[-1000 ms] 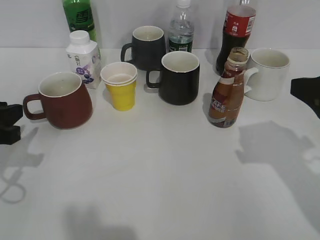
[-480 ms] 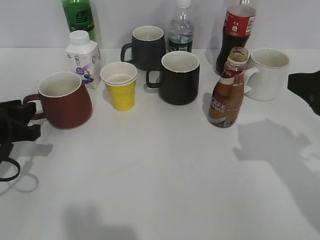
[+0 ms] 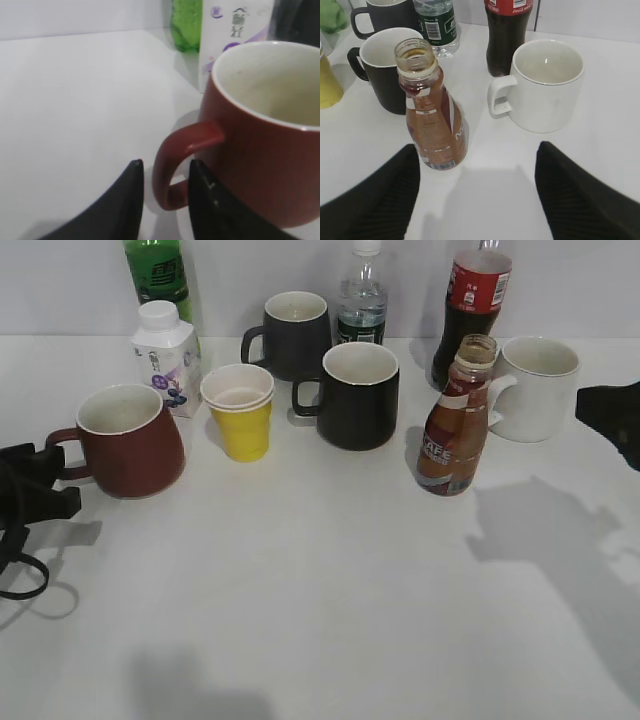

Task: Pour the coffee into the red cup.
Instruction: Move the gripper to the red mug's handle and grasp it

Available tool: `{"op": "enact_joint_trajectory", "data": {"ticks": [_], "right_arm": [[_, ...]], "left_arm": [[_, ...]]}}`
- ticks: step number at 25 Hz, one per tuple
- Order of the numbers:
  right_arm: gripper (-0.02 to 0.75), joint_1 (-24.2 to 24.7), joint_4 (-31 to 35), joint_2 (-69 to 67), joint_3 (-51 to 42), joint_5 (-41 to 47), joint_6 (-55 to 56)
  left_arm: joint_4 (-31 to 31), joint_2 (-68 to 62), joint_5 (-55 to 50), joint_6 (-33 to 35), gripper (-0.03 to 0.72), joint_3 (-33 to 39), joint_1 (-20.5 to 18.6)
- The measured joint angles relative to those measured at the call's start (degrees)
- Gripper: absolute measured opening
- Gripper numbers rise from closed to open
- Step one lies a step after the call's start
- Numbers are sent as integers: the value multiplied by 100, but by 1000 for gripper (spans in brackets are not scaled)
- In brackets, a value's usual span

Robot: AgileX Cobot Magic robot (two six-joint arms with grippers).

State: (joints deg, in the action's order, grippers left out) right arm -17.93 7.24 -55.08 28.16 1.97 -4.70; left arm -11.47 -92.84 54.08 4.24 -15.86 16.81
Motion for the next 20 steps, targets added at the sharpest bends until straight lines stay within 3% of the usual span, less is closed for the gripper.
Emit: {"op": "enact_joint_trajectory", "data": {"ticks": [13,20], "right_arm": [[536,0,0,-2,-6,-11,0],[536,0,0,-2,-6,-17,0]], "left_arm": [[-6,-616,751,0,242,-19,0],[10,-893,730,0,242,-399,0]]}}
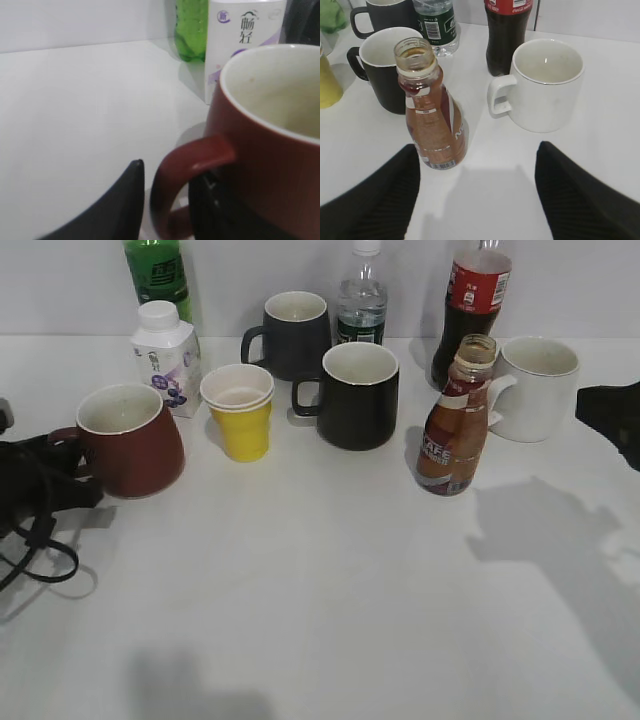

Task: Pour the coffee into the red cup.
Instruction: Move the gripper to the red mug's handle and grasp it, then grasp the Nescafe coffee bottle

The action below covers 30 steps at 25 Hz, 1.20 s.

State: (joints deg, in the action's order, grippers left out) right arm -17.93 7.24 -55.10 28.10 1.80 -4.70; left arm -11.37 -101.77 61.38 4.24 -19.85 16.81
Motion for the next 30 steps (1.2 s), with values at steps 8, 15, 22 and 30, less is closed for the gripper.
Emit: {"op": "enact_joint_trajectory", "data": {"ticks": [8,15,22,30], "right_arm": [[536,-4,27,-156,0,0,0],[535,-642,-232,-415,0,-228,0],[536,-800,-353,-1509,0,-1192,11],[585,-800,-377,-2604,0,-2369,182]], "left_arm": [[-15,-439,13,0,230,-412,0],[-15,-563,188,11,144,-591,-18],[355,-580,205,17,52,-597,-259],[432,6,393,49,47,-29,-276]]}}
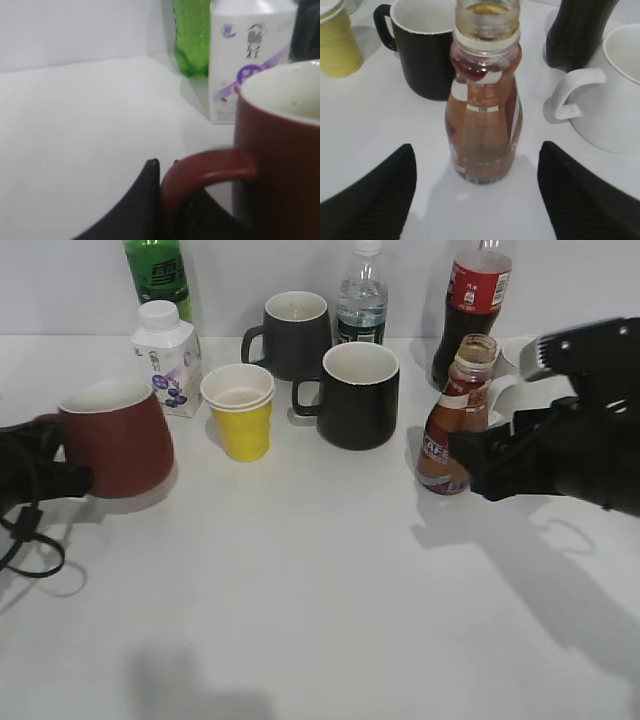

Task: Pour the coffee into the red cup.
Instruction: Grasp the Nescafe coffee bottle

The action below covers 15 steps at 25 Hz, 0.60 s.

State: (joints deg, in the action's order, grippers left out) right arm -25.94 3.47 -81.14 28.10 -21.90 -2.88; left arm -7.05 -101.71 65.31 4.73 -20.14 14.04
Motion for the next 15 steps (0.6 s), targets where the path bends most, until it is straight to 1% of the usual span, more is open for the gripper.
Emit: {"op": "enact_joint_trajectory", "data": {"ticks": [4,7,13,15], "right_arm": [[587,0,-17,-492,0,-596,12],[587,0,-19,-880,0,-1113,18],[587,0,-23,-1719,22,-2428,76],[587,0,-23,-2027,109,-2648,81]], "left_arm": [[14,351,83,4,46,248,19],[57,483,100,4,46,337,120],[432,623,118,7,46,357,464],[589,630,124,7,46,357,577]]}}
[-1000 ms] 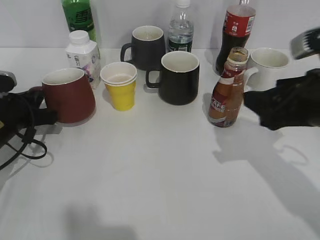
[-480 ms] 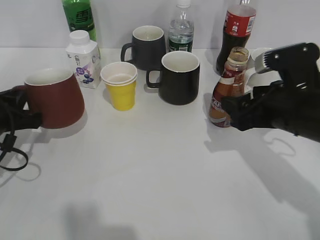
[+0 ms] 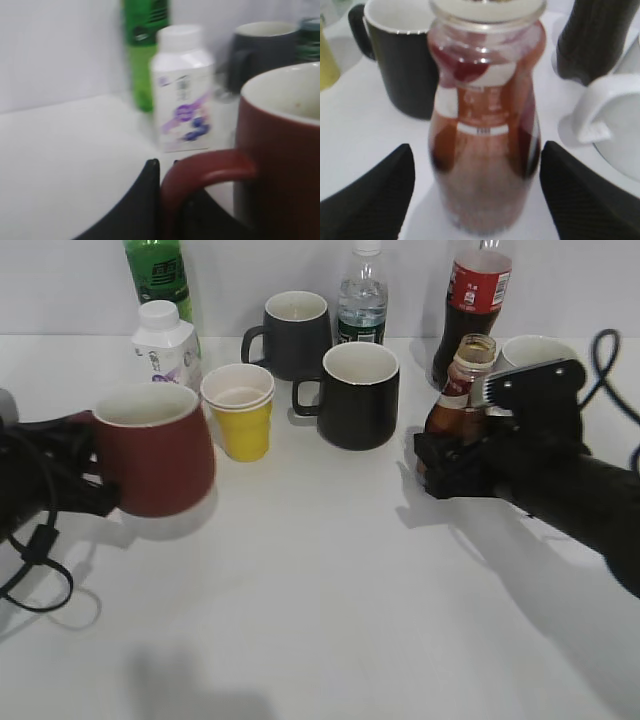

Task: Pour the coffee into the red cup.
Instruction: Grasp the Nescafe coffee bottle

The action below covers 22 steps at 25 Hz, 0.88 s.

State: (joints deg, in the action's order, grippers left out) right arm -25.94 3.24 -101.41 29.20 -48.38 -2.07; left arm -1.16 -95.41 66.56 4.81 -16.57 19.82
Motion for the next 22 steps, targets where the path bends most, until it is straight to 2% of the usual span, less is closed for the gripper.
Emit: {"op": "enact_joint_trajectory", "data": {"ticks": [6,9,14,18,22], "right_arm": [[579,0,0,-626,434,-154,7],[503,0,0,-705,518,-233,7],[503,0,0,-711,518,-257,7],[503,0,0,-711,518,-332,-257],[503,0,-80,-717,518,-949,-433]], "left_arm": [[737,0,0,0,46,0,305],[870,0,0,4,46,-6,555],[1027,-181,12,4,46,-212,902],[1115,-351,12,4,46,-437,975],[1351,-483,-47,4,46,-701,975]]}}
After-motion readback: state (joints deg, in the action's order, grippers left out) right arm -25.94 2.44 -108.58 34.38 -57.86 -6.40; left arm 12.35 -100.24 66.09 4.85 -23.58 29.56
